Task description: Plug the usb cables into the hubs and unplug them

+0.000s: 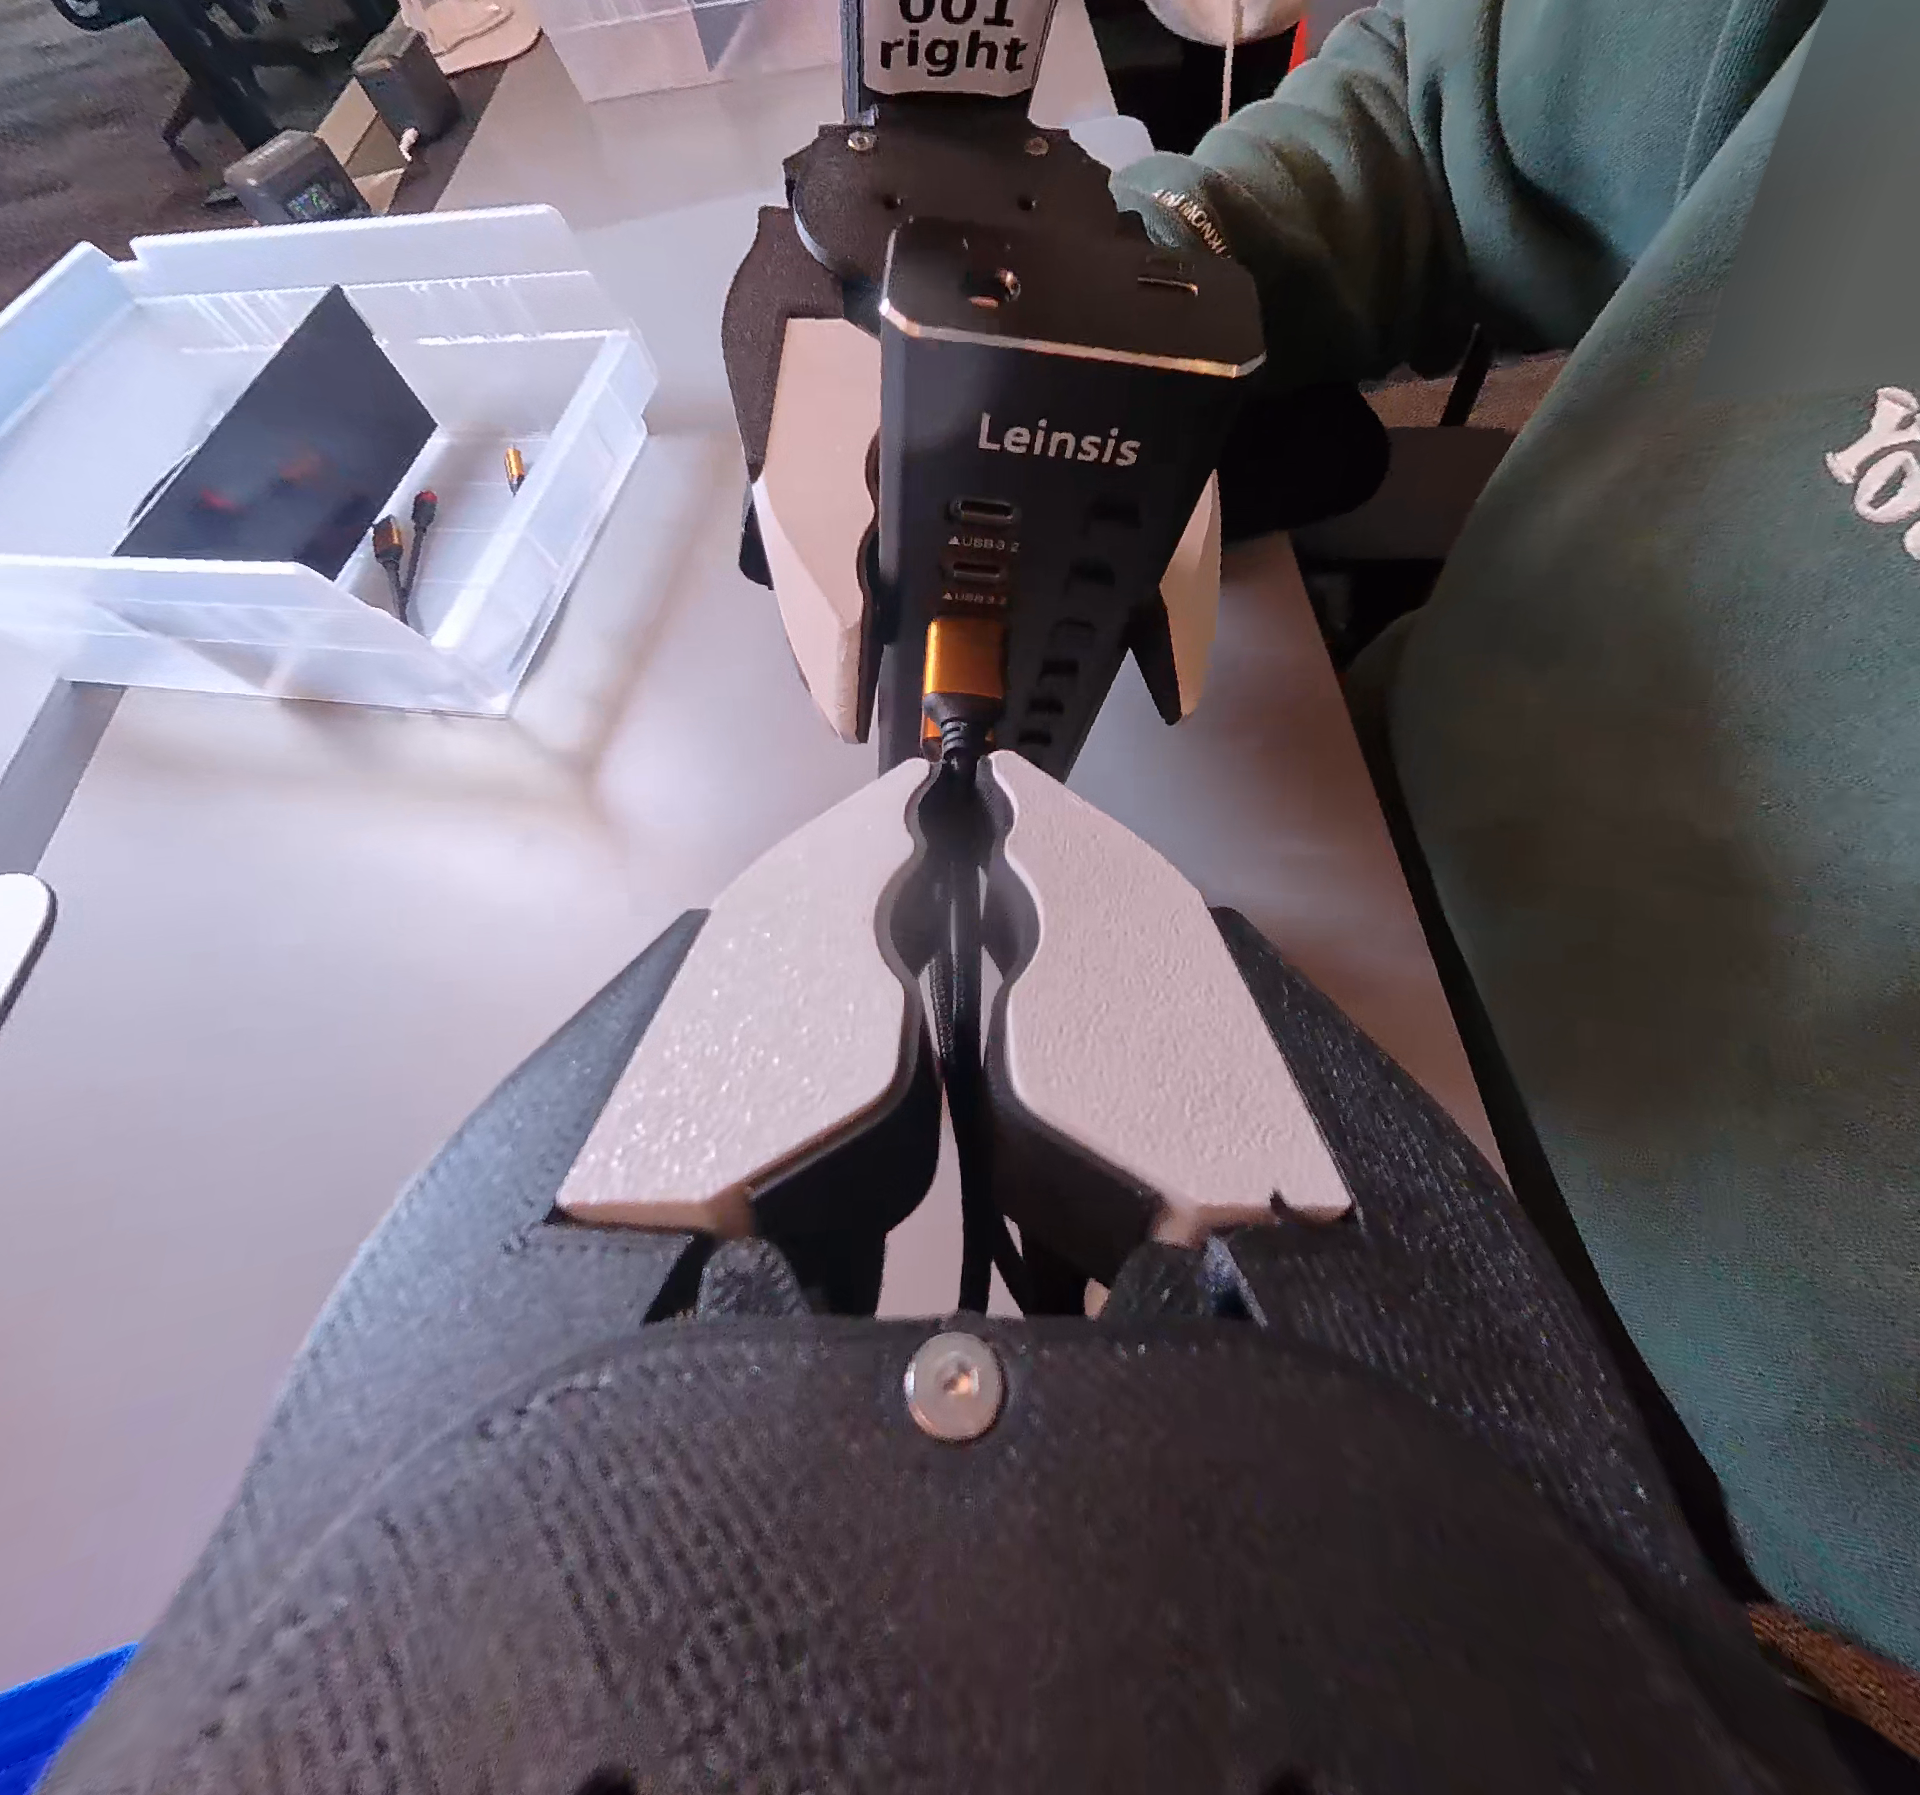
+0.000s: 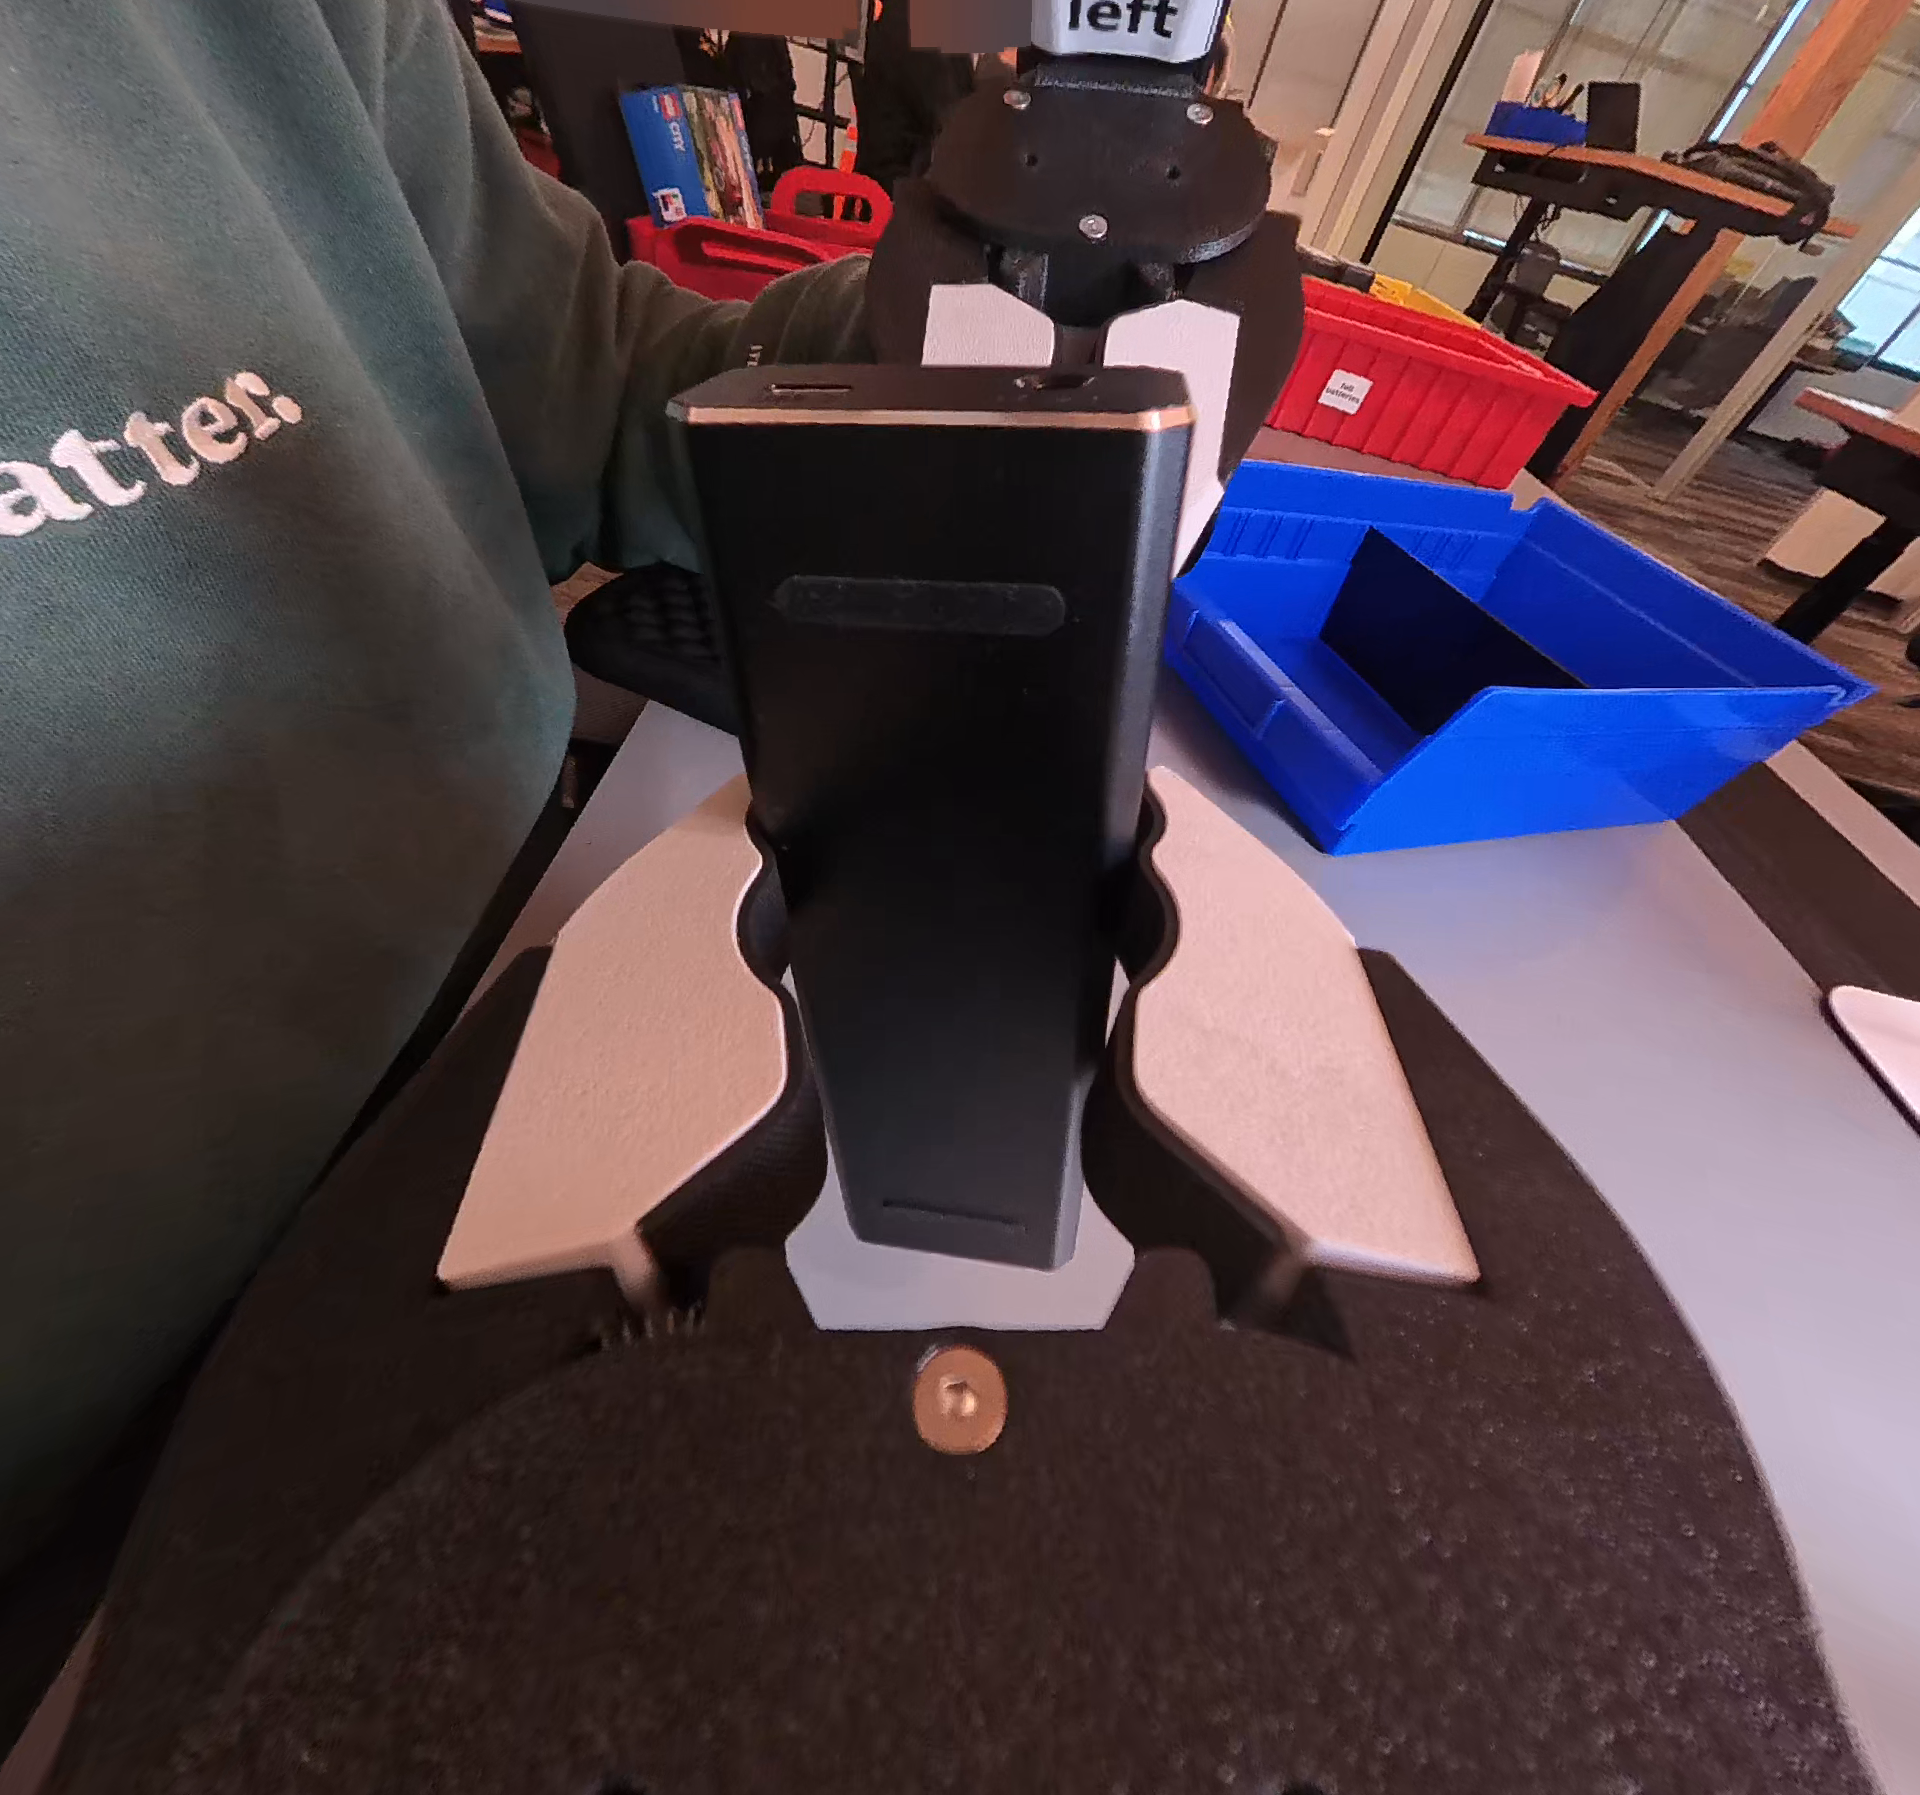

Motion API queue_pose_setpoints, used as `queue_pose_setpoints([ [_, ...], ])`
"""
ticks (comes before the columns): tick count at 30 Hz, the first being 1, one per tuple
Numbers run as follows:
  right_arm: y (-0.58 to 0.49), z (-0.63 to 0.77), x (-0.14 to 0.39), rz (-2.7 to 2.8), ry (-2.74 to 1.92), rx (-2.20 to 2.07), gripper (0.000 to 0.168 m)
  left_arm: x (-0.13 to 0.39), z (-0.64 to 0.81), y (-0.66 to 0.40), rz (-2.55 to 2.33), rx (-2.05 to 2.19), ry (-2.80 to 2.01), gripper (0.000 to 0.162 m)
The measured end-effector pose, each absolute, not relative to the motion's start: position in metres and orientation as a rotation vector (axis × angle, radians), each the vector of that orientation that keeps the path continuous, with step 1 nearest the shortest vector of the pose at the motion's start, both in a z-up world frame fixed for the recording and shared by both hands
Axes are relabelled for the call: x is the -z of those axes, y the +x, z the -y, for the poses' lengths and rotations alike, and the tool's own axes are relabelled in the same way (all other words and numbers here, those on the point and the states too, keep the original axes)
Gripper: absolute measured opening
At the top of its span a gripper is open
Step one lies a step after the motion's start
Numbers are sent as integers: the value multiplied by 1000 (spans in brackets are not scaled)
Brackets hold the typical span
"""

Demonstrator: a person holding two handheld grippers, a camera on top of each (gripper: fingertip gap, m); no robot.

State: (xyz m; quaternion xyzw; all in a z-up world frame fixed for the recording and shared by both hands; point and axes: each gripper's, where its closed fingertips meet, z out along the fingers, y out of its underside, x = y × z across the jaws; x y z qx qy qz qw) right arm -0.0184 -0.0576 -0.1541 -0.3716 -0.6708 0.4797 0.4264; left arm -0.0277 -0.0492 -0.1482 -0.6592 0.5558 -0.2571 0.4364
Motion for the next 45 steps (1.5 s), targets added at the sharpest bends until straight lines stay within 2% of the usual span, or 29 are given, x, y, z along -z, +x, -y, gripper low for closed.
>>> queue_pose_setpoints([
  [28, -19, 57, 144, 1603, -956, -1285, 62, 139, 51, -31, -1256, 873, -1636, 5],
  [36, -23, 50, 150, 1585, -981, -1293, 61, 151, 46, -38, -1268, 811, -1689, 5],
  [40, -22, 45, 143, 1520, -988, -1346, 61, 143, 39, -35, -1296, 606, -1593, 4],
  [42, -22, 47, 142, 1511, -982, -1334, 62, 144, 39, -33, -1314, 596, -1597, 7],
  [45, -24, 49, 147, 1533, -975, -1297, 61, 148, 40, -22, -1325, 614, -1606, 19],
])
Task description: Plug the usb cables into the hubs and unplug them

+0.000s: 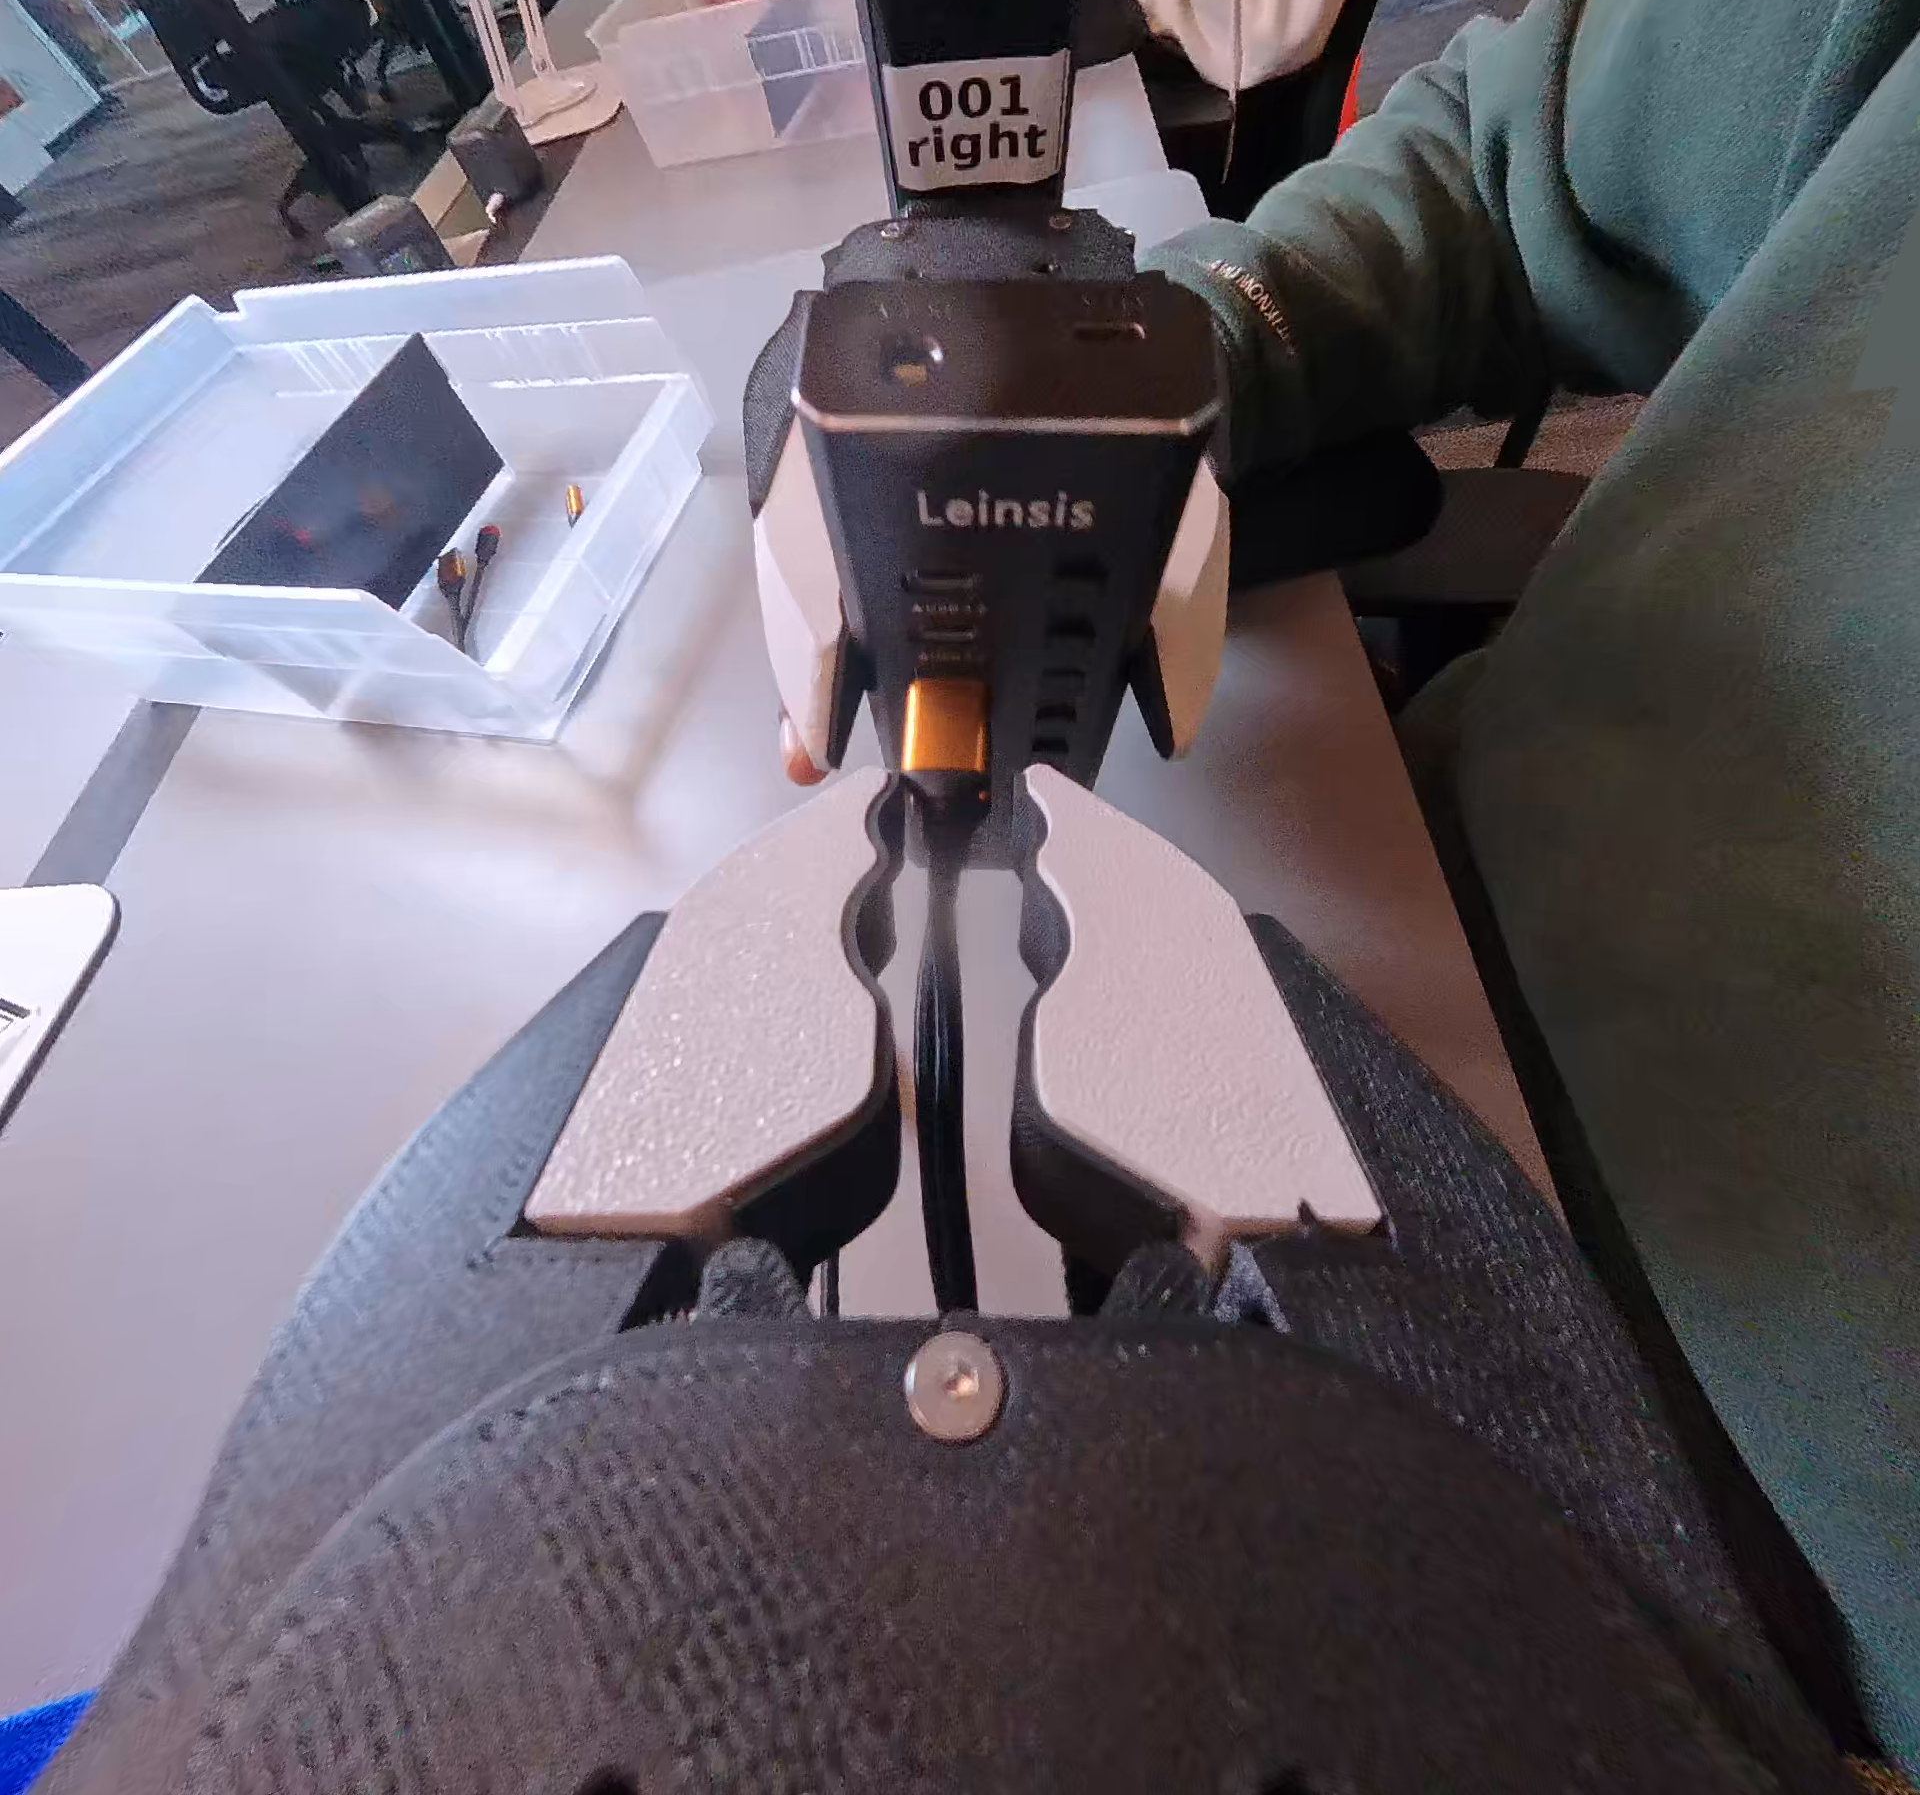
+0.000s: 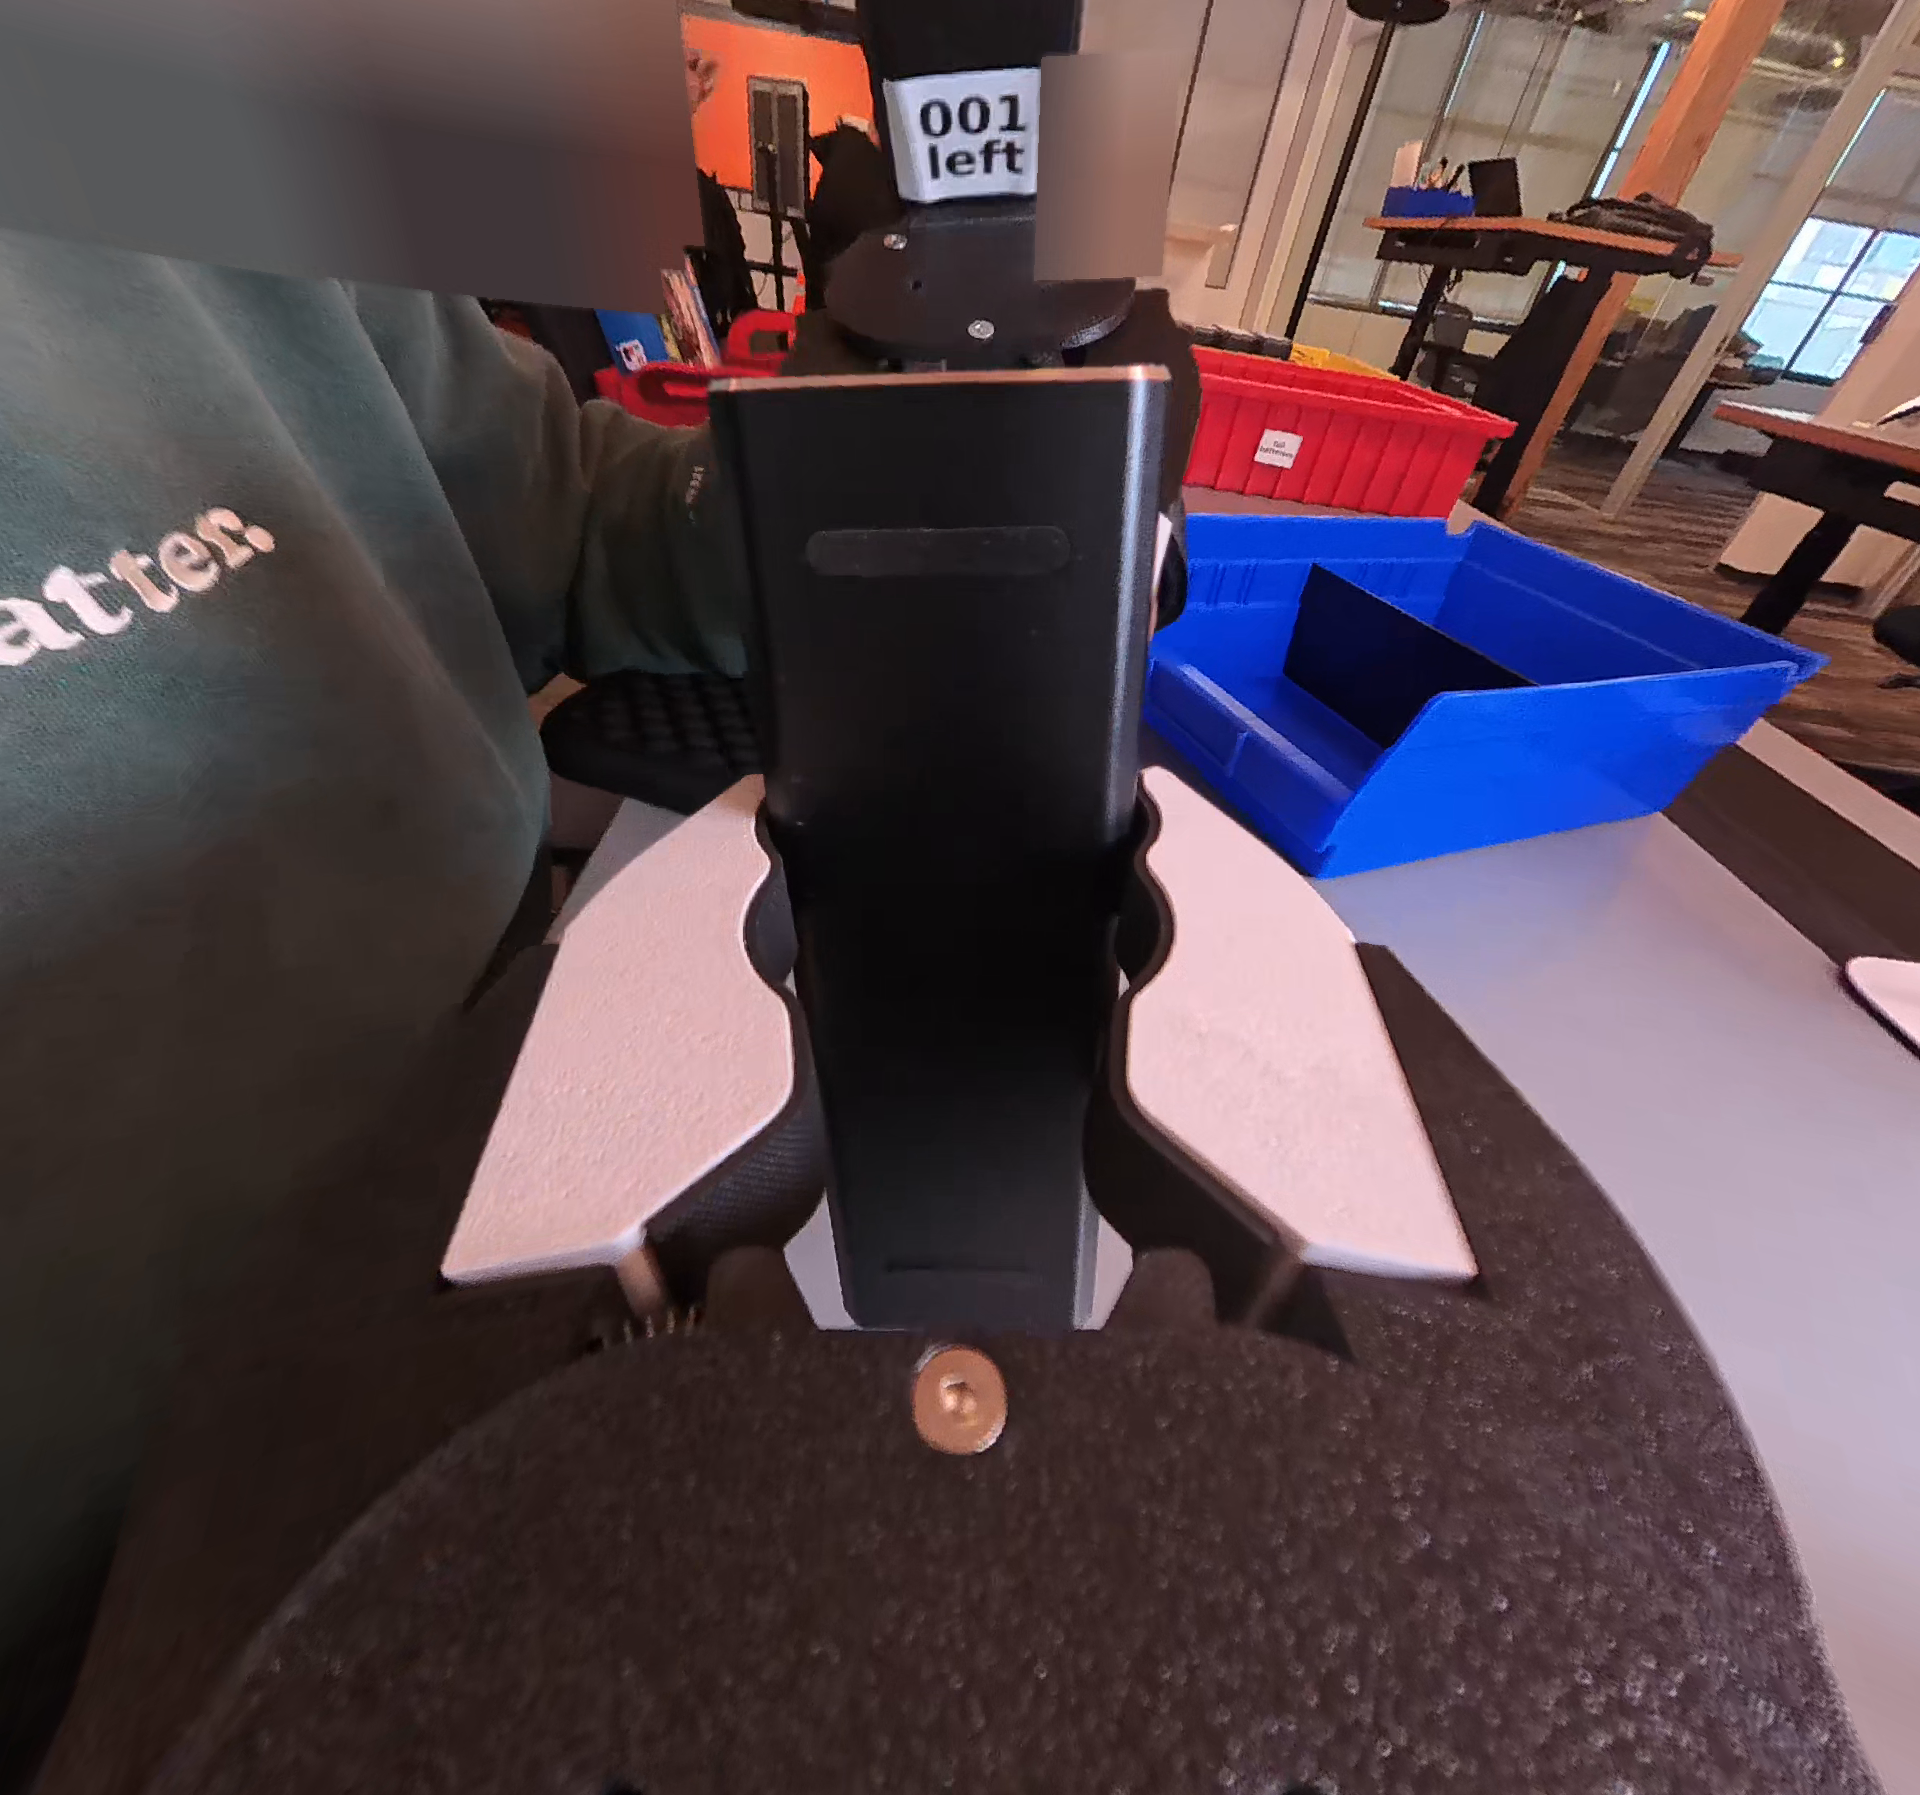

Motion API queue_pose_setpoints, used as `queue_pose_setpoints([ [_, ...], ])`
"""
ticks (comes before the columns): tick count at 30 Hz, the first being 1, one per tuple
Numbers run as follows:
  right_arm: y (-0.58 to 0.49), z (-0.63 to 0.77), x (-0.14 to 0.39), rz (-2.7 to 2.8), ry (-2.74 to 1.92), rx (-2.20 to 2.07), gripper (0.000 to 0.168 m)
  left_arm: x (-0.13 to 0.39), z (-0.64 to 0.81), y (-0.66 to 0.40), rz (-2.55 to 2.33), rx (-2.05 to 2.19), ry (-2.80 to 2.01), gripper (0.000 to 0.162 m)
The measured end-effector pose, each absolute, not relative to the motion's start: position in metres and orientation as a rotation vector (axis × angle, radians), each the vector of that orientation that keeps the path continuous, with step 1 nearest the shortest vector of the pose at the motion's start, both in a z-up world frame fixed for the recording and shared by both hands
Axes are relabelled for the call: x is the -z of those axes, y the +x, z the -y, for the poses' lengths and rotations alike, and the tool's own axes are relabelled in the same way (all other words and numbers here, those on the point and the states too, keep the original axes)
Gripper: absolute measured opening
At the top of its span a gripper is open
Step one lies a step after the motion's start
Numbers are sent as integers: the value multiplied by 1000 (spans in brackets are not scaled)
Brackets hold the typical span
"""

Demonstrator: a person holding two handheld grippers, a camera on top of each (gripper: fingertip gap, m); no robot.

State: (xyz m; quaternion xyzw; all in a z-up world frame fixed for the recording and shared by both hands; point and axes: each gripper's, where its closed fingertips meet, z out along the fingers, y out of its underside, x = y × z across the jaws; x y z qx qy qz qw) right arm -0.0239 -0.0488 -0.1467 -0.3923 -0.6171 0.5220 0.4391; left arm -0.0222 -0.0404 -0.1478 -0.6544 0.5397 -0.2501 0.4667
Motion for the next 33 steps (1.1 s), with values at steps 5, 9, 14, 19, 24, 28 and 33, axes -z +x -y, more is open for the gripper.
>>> queue_pose_setpoints([
  [5, -23, 47, 149, 1540, -958, -1232, 61, 144, 36, -15, -1253, 676, -1604, 16],
  [9, -27, 43, 156, 1556, -990, -1134, 66, 150, 32, -15, -1226, 672, -1638, 16],
  [14, -26, 47, 153, 1559, -957, -1105, 67, 146, 35, -11, -1223, 691, -1621, 17],
  [19, -22, 50, 146, 1522, -943, -1195, 66, 141, 37, -7, -1267, 638, -1567, 13],
  [24, -9, 43, 139, 1487, -938, -1245, 64, 159, 32, -26, -1279, 581, -1607, 0],
  [28, -11, 43, 139, 1489, -928, -1303, 64, 155, 31, -27, -1291, 584, -1577, 0],
  [33, -21, 54, 148, 1578, -886, -1224, 64, 161, 37, -8, -1396, 575, -1573, 25],
])
